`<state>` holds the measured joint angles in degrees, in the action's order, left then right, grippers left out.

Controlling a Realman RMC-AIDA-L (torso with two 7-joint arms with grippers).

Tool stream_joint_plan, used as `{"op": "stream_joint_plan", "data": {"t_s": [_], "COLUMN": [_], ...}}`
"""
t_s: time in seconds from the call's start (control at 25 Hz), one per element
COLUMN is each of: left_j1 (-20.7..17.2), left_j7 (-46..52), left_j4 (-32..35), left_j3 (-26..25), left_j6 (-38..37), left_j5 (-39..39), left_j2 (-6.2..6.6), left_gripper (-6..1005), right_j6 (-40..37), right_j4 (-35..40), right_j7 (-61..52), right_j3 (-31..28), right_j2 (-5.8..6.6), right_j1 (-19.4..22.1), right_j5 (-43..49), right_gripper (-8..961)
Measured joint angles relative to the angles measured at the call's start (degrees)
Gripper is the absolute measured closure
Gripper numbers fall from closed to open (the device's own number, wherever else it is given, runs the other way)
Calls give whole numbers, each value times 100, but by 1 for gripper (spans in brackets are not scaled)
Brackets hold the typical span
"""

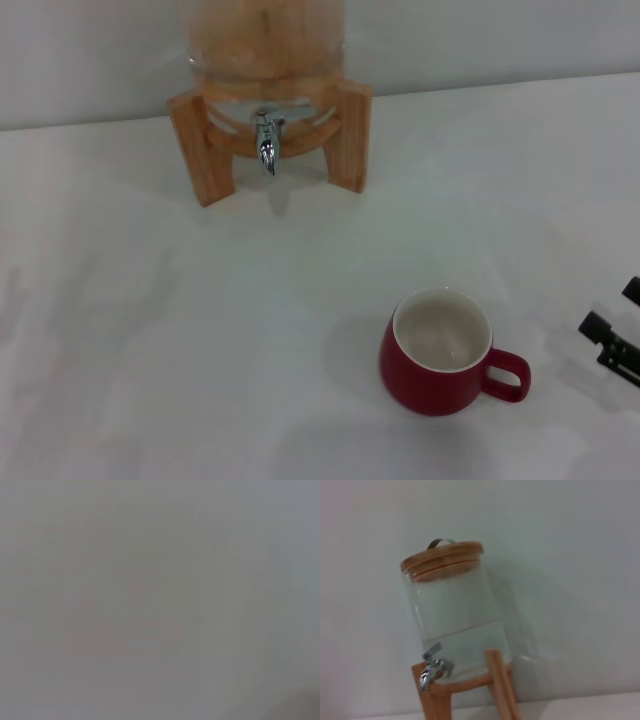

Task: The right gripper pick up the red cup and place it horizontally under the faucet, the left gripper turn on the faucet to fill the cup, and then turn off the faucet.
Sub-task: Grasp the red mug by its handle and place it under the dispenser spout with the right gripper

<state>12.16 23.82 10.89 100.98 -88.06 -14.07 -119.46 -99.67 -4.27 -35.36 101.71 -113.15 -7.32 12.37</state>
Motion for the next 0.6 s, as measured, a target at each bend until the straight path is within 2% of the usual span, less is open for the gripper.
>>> {"op": "stream_joint_plan", "data": {"t_s": [0.36, 0.6], "left_j1": [161, 171], "left_j7": [-35, -108], "left_j4": [-148, -157], "left_j3": [0, 0], "left_j6": [13, 43], "left_j5": [1, -19], "left_j2": [1, 1], "left_gripper": [151, 151], "right_j6": [-46, -129], "right_j4": [-15, -21], "right_j7": [282, 453], "right_j3": [416, 506], "right_j2": [-25, -99], "right_j1": [49, 125], "right_j5": [162, 187], "right_gripper": [83, 84]}}
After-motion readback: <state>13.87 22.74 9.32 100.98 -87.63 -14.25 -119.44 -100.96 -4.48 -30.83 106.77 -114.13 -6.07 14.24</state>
